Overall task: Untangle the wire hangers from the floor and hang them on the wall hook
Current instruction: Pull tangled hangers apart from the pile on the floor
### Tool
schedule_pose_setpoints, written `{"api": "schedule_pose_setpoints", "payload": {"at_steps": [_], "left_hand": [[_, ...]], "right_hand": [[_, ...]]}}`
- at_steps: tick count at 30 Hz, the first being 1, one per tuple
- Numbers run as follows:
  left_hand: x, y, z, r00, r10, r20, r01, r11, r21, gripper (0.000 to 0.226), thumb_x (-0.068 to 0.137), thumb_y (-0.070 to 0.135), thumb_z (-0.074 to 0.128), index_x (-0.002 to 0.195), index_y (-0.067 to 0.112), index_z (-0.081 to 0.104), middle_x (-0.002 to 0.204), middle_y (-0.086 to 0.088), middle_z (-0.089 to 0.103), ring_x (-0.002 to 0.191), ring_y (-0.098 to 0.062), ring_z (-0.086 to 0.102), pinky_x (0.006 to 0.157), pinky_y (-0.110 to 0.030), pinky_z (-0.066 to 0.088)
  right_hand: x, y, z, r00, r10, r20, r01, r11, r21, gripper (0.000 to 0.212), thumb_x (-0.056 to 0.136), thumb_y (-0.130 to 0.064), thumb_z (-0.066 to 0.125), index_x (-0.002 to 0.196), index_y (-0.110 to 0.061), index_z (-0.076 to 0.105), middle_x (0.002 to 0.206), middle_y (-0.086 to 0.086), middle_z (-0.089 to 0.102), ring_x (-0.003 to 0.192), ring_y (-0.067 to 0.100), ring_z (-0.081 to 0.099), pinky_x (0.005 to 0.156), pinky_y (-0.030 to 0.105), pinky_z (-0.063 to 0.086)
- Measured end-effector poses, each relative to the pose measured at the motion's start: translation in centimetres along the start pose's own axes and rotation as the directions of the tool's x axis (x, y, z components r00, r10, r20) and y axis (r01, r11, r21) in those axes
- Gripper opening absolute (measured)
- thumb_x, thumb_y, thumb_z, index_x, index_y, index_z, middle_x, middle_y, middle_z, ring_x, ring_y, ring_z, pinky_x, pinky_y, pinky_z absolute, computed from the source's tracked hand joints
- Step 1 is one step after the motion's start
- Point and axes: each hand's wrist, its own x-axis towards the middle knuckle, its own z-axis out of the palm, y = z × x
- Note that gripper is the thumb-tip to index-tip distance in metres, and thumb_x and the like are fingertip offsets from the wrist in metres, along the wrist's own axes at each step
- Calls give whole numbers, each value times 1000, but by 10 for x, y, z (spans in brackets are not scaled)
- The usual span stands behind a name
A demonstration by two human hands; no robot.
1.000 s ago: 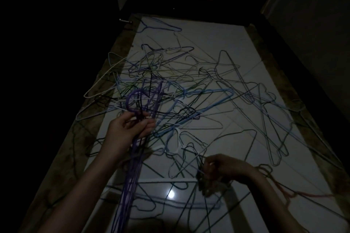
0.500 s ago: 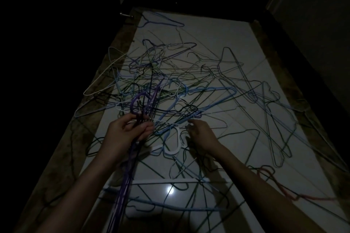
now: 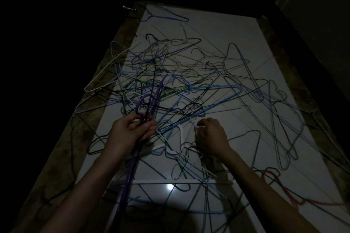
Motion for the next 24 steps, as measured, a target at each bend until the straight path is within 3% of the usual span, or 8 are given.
{"api": "schedule_pose_setpoints", "payload": {"at_steps": [3,6,12,18,21,24], "left_hand": [[-2,-2,1,1000,-2,1,2,1000,-10,14,85,-9,55,89,2,63,76,-6,72,70,-11,71,62,-17,56],[-2,-3,1,1000,-8,10,8,1000,-20,15,85,-11,53,91,0,62,85,-15,69,71,-13,71,63,-17,56],[-2,-4,1,1000,-5,7,5,1000,-14,14,85,-10,54,94,-3,61,78,-10,72,72,-13,71,61,-16,55],[-5,1,4,997,71,3,-71,997,-4,16,88,-6,53,89,6,63,76,-3,74,77,-16,72,67,-18,56],[-6,8,7,994,109,7,-109,994,-7,15,88,-5,53,90,6,63,82,-8,73,78,-17,72,67,-18,55],[-7,13,10,991,134,19,-134,991,-2,13,87,-5,54,91,3,63,86,-9,72,79,-19,72,66,-17,55]], "right_hand": [[2,-2,7,978,168,120,-189,963,194,25,90,-23,54,109,-7,56,108,11,59,96,23,54,75,27,41],[3,-4,12,956,197,219,-254,928,273,27,89,-17,57,112,-3,54,106,14,61,94,25,56,72,24,37],[3,0,9,935,341,93,-337,780,527,15,89,-4,53,99,0,62,91,17,65,83,30,61,69,29,45],[4,9,-8,901,433,-18,-323,699,638,15,89,0,54,98,2,65,87,14,64,84,30,63,81,46,54],[5,10,-22,886,456,-82,-293,690,662,19,92,0,49,103,4,64,89,12,62,79,25,60,66,29,50],[6,14,-35,870,473,-139,-255,674,693,20,91,-2,51,105,3,65,95,14,65,80,21,57,73,31,49]]}}
